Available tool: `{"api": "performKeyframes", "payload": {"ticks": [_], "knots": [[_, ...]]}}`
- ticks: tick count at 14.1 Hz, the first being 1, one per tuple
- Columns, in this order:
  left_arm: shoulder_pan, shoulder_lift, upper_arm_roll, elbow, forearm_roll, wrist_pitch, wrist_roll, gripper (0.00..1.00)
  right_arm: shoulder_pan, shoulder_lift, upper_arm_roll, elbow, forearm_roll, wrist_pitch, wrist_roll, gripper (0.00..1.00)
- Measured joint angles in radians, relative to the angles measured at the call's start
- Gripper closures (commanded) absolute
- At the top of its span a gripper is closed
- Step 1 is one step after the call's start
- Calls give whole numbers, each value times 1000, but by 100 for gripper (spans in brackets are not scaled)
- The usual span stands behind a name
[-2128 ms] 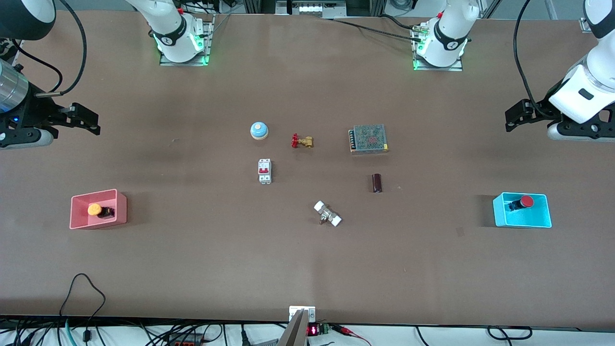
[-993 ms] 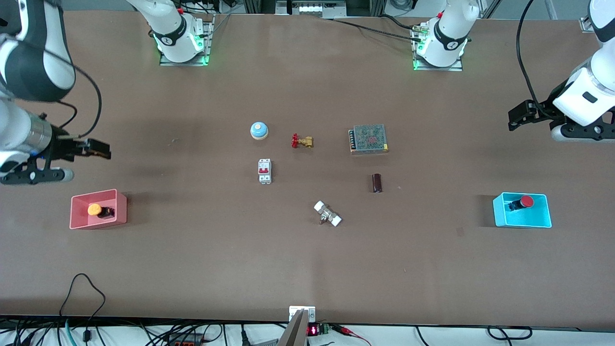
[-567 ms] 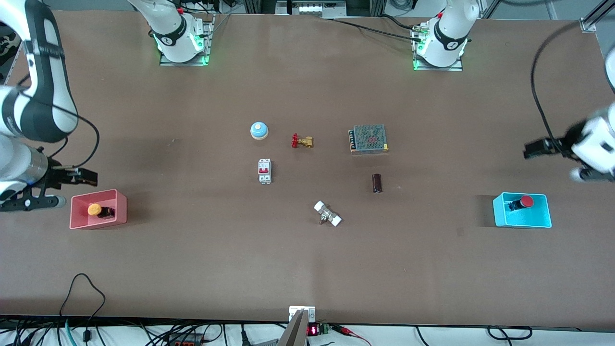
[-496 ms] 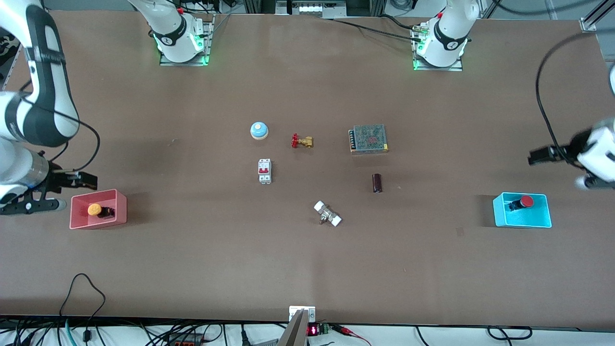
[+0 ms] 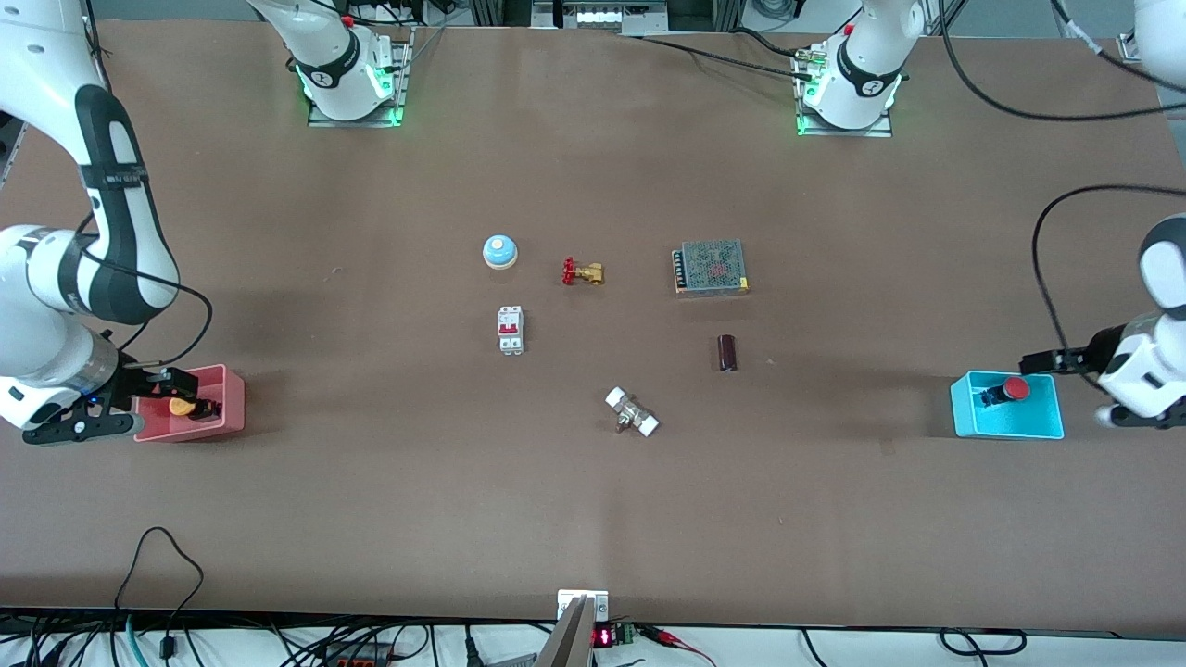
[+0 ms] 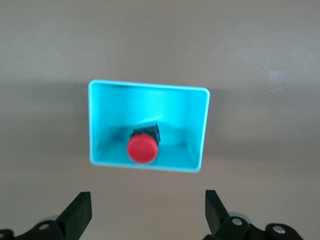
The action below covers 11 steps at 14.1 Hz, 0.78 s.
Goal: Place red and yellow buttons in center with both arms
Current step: 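Close the right gripper on the yellow button while the left gripper grasps the red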
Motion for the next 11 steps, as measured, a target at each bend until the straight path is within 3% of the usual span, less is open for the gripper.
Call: {"api": "performKeyframes", "payload": {"ticks": [5, 11], "knots": [[11, 94, 0, -9, 1, 102, 7, 0, -11, 30, 1, -1, 2, 21, 0, 0], [12, 108, 0, -36, 1, 180, 12, 12, -15, 63, 2, -29, 3, 86, 0, 0]]}}
